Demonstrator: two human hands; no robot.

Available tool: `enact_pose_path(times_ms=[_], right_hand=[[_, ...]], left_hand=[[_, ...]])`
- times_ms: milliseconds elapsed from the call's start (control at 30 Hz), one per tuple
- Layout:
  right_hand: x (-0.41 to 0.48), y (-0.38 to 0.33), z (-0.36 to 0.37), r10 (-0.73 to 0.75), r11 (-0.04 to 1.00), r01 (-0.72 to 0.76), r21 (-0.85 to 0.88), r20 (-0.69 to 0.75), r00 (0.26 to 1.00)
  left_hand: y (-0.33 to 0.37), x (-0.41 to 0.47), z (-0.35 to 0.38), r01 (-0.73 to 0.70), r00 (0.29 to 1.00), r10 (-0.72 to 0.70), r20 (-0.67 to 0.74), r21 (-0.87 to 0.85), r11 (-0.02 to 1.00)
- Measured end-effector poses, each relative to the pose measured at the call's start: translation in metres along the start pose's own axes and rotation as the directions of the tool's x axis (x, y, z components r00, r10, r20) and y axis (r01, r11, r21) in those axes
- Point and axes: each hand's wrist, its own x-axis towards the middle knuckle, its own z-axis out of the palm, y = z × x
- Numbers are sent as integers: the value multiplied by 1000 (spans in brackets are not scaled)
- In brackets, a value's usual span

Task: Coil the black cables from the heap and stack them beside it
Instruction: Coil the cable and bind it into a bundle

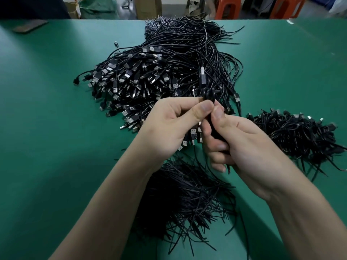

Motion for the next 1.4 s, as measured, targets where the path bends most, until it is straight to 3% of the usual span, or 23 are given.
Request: enact_pose_path(times_ms=[167, 267, 367, 567, 633, 700, 767, 833, 900, 1067, 1167, 1233, 1300, 1400], right_hand=[[1, 3, 3, -102, 991, 96, -97, -57, 993], [5, 8, 7, -217, 944, 167, -285, -153, 964], [6, 12, 9, -310, 865, 216, -452, -143, 940], [6, 15, 8, -432, 676, 192, -711, -171, 885], [6, 13, 4, -446, 611, 141, -779, -191, 875], [6, 12, -2, -455, 600, 110, -792, -226, 861], [6, 11, -5, -455, 608, 87, -789, -256, 853], [6, 12, -5, -431, 634, 77, -769, -269, 861], [6, 13, -5, -413, 644, 74, -761, -265, 871], [7, 12, -7, -416, 660, 96, -745, -256, 873], [7, 11, -11, -407, 683, 107, -723, -255, 877], [7, 10, -12, -399, 698, 111, -707, -256, 880], [7, 10, -13, -392, 716, 121, -688, -252, 885], [7, 9, -13, -368, 770, 162, -617, -222, 903]], left_hand=[[-9, 3, 1, -2, 993, -3, -121, -38, 999], [-14, 3, 0, -11, 987, 8, -159, -16, 1000], [-14, 3, 0, -12, 985, 10, -175, -6, 1000], [-5, -2, -3, 39, 998, -39, -52, 6, 999], [3, -3, -14, 83, 996, -87, 16, 182, 980], [9, -3, -28, 146, 978, -202, 52, 518, 843], [11, -5, -34, 191, 906, -407, 119, 743, 641], [9, -8, -29, 234, 800, -586, 125, 835, 497], [6, -9, -20, 261, 748, -661, 70, 884, 389], [0, -6, -5, 211, 750, -662, 9, 944, 252], [1, -7, -2, 182, 768, -638, 55, 937, 299], [4, -8, -7, 192, 801, -592, 88, 899, 394], [7, -7, -16, 194, 865, -485, 129, 806, 560], [15, -8, -27, 236, 941, -325, 94, 505, 830]])
